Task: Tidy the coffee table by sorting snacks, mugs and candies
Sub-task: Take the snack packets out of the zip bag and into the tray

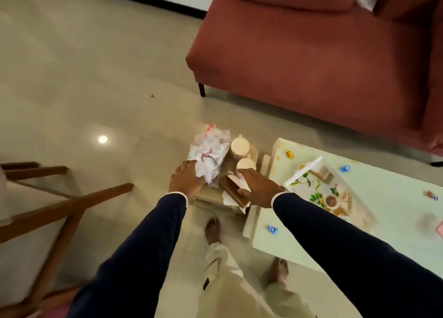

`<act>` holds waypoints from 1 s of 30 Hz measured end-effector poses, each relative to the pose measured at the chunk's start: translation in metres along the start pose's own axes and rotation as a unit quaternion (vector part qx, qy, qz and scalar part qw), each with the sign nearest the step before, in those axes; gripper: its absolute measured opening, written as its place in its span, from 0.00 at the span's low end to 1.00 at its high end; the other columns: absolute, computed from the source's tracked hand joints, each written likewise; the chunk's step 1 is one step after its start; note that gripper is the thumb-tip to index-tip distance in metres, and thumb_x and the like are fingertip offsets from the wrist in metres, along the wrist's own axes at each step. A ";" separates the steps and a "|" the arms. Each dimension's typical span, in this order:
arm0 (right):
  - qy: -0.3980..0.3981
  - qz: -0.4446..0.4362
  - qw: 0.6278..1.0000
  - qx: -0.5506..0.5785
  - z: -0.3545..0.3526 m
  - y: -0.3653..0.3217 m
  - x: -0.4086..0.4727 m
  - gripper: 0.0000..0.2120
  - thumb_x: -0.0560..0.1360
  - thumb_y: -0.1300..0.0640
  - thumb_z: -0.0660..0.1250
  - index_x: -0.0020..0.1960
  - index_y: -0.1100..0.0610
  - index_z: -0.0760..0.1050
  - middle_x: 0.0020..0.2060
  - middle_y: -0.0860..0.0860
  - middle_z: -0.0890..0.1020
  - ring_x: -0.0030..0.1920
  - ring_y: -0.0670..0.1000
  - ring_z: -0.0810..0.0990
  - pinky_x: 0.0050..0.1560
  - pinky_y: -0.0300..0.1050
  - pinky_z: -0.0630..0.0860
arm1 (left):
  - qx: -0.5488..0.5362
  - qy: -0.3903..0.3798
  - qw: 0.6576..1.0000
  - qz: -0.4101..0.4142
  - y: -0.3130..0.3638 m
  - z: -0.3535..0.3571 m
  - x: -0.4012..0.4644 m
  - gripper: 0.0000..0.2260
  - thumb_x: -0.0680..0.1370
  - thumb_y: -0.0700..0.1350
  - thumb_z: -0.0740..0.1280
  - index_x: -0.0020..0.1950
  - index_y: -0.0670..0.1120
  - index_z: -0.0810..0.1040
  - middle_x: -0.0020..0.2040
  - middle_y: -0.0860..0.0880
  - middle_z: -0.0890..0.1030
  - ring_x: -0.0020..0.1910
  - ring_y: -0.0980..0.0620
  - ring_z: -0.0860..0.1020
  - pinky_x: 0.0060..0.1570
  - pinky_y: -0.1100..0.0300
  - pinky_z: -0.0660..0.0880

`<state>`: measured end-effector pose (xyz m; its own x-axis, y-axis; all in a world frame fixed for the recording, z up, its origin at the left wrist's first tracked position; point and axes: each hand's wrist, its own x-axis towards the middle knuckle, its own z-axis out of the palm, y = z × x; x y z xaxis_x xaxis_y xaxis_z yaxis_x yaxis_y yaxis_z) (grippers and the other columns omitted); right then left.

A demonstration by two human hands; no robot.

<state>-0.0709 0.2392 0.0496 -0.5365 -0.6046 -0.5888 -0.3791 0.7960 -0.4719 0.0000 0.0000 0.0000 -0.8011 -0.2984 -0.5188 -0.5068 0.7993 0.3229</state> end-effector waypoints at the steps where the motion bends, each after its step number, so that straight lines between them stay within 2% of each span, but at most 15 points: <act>1: -0.007 0.012 1.000 0.019 0.006 -0.003 0.013 0.30 0.81 0.48 0.63 0.79 0.53 0.56 0.73 0.56 0.68 0.69 0.60 0.72 0.66 0.54 0.72 | -0.015 -0.019 0.999 -0.021 -0.008 0.004 0.018 0.31 0.80 0.54 0.66 0.80 0.47 0.59 0.79 0.45 0.63 0.75 0.40 0.66 0.70 0.43 0.67; 6: 0.004 0.076 0.995 0.069 0.040 -0.004 0.060 0.26 0.81 0.53 0.63 0.77 0.54 0.61 0.70 0.55 0.71 0.67 0.59 0.73 0.61 0.51 0.71 | 0.005 -0.076 0.994 -0.077 -0.039 0.029 0.084 0.46 0.76 0.63 0.70 0.82 0.43 0.49 0.82 0.40 0.56 0.78 0.37 0.60 0.72 0.39 0.65; 8: 0.013 0.094 0.991 0.096 0.049 -0.006 0.073 0.24 0.80 0.53 0.63 0.75 0.55 0.64 0.68 0.55 0.73 0.65 0.58 0.74 0.62 0.52 0.73 | -0.018 -0.080 0.994 -0.078 -0.044 0.039 0.105 0.50 0.74 0.64 0.72 0.82 0.44 0.47 0.81 0.39 0.57 0.77 0.36 0.63 0.71 0.38 0.66; 11: 0.010 0.112 0.985 0.129 0.068 -0.005 0.080 0.22 0.80 0.52 0.64 0.73 0.54 0.66 0.66 0.54 0.74 0.64 0.58 0.75 0.63 0.55 0.74 | -0.157 -0.095 0.975 -0.124 -0.047 0.058 0.132 0.53 0.71 0.61 0.76 0.83 0.46 0.46 0.79 0.40 0.61 0.75 0.35 0.66 0.72 0.40 0.67; 15: 0.026 0.129 0.977 0.165 0.089 0.002 0.078 0.22 0.80 0.49 0.65 0.72 0.53 0.68 0.67 0.52 0.75 0.65 0.55 0.75 0.61 0.49 0.72 | -0.267 -0.077 0.944 -0.178 -0.054 0.075 0.156 0.55 0.67 0.57 0.81 0.82 0.46 0.48 0.78 0.40 0.65 0.75 0.37 0.68 0.73 0.41 0.67; 18: 0.036 0.141 0.967 0.207 0.099 0.008 0.076 0.19 0.80 0.50 0.65 0.70 0.52 0.70 0.67 0.51 0.75 0.65 0.53 0.75 0.61 0.45 0.70 | -0.302 -0.071 0.933 -0.184 -0.063 0.077 0.168 0.49 0.67 0.52 0.82 0.79 0.44 0.56 0.73 0.42 0.73 0.69 0.40 0.75 0.69 0.46 0.73; 20: 0.041 0.152 0.960 0.232 0.102 0.011 0.075 0.18 0.80 0.51 0.66 0.69 0.52 0.71 0.66 0.51 0.76 0.64 0.52 0.75 0.59 0.42 0.68 | -0.309 -0.061 0.931 -0.183 -0.070 0.075 0.172 0.41 0.67 0.50 0.82 0.73 0.42 0.65 0.67 0.44 0.78 0.64 0.43 0.78 0.61 0.53 0.76; 24: 0.045 0.166 0.948 0.267 0.102 0.014 0.072 0.18 0.80 0.52 0.67 0.68 0.53 0.72 0.65 0.52 0.77 0.63 0.52 0.76 0.59 0.42 0.69 | -0.331 -0.046 0.923 -0.189 -0.084 0.060 0.170 0.30 0.67 0.49 0.81 0.64 0.44 0.73 0.57 0.48 0.80 0.55 0.45 0.81 0.46 0.57 0.78; 25: 0.044 0.162 0.948 0.271 0.101 0.014 0.072 0.17 0.80 0.53 0.67 0.68 0.54 0.72 0.65 0.52 0.77 0.63 0.53 0.76 0.59 0.42 0.69 | -0.343 -0.042 0.918 -0.194 -0.088 0.055 0.167 0.28 0.67 0.48 0.80 0.63 0.44 0.74 0.57 0.49 0.82 0.54 0.46 0.82 0.45 0.57 0.80; 28: 0.049 0.149 0.947 0.282 0.092 0.006 0.073 0.16 0.81 0.54 0.67 0.67 0.56 0.73 0.64 0.52 0.78 0.63 0.52 0.76 0.58 0.40 0.68 | -0.389 -0.033 0.899 -0.196 -0.103 0.036 0.152 0.24 0.68 0.43 0.80 0.63 0.44 0.79 0.56 0.46 0.85 0.53 0.45 0.84 0.55 0.48 0.83; 30: 0.053 0.150 0.937 0.312 0.084 -0.002 0.075 0.17 0.81 0.54 0.67 0.68 0.57 0.72 0.65 0.52 0.78 0.63 0.50 0.77 0.59 0.39 0.69 | -0.448 -0.040 0.875 -0.179 -0.109 0.020 0.135 0.24 0.69 0.40 0.79 0.64 0.45 0.80 0.57 0.45 0.86 0.54 0.44 0.85 0.53 0.46 0.83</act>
<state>-0.0468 0.1898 -0.0490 -0.6329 -0.3245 -0.7029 0.2970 0.7367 -0.6076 -0.0462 -0.1168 -0.1209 -0.5335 -0.3795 -0.7559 -0.7957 -0.0777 0.6006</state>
